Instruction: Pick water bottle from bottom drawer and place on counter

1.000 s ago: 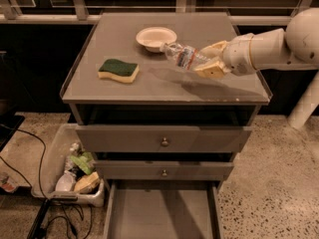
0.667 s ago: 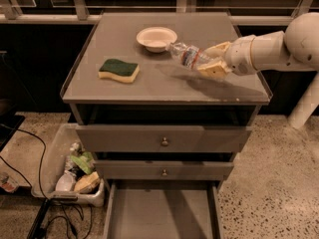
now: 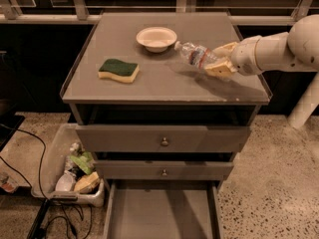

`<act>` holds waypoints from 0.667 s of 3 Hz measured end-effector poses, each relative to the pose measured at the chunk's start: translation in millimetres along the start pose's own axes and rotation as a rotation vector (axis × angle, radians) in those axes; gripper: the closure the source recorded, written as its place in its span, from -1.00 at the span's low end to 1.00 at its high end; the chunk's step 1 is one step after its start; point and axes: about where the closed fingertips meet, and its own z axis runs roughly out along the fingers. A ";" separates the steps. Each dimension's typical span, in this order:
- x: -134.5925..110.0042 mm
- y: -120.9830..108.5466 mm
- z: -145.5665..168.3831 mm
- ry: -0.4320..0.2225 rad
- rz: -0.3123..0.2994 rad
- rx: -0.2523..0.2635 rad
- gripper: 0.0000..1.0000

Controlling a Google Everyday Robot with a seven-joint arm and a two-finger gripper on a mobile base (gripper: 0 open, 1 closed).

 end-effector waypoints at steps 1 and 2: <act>0.0 0.0 0.0 0.000 0.000 0.000 0.19; 0.0 0.0 0.1 0.000 0.000 0.000 -0.26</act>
Offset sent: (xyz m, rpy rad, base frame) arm 0.0000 0.0000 0.0000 0.0000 0.0000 0.0001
